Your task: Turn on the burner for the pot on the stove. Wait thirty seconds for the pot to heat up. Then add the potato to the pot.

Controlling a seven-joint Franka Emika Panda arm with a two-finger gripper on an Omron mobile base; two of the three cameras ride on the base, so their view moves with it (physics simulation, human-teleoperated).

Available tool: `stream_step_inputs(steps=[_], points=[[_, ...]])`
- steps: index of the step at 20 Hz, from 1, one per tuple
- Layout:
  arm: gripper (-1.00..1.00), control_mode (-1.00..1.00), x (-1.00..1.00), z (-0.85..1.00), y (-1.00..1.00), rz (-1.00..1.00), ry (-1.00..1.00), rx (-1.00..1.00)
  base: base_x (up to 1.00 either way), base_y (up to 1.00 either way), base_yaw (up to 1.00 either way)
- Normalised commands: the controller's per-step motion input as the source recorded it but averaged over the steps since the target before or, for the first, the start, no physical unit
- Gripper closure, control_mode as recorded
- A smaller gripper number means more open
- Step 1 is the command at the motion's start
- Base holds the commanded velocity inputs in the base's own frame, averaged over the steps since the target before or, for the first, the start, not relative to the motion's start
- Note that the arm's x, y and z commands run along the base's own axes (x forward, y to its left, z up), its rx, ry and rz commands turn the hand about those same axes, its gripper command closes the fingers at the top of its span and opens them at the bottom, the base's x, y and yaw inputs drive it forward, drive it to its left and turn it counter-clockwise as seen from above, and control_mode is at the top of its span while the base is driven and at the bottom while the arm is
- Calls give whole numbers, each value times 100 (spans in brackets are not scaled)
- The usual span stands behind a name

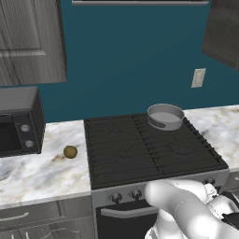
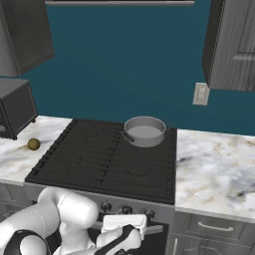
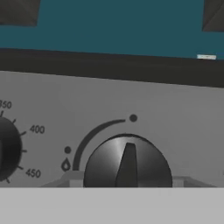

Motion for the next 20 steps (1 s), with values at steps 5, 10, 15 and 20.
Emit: stream_step_inputs(steps=[5,10,15,20], points=[[100,-100,-18,7,3,53,-48,-33,0,0,0],[100,-100,-15,16,5,56,-63,-37,0,0,0],[100,-100,-6,34,0,55,-68,-33,0,0,0],[100,-100,0,50,0,56,-73,-24,0,0,0]])
